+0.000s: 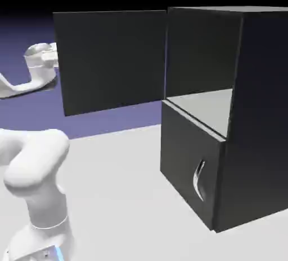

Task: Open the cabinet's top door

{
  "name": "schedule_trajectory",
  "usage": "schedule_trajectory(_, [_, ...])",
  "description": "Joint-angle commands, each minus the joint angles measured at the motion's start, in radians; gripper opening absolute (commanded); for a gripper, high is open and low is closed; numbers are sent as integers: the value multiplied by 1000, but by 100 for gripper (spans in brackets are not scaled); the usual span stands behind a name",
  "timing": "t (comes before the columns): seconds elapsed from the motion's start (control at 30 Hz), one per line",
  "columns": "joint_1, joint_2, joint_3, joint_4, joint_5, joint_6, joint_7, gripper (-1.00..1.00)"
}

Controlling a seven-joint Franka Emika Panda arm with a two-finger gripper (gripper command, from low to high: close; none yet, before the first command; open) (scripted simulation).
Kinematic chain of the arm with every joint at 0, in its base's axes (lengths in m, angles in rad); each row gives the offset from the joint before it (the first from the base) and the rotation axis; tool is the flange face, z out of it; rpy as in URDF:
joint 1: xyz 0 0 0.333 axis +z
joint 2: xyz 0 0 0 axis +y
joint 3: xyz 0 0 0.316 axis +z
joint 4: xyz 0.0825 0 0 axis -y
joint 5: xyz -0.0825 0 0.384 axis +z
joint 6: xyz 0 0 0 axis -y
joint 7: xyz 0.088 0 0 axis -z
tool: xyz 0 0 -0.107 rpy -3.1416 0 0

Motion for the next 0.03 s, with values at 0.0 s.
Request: schedule_trajectory(0.0, [0, 0, 0, 0, 0, -1, 0, 100])
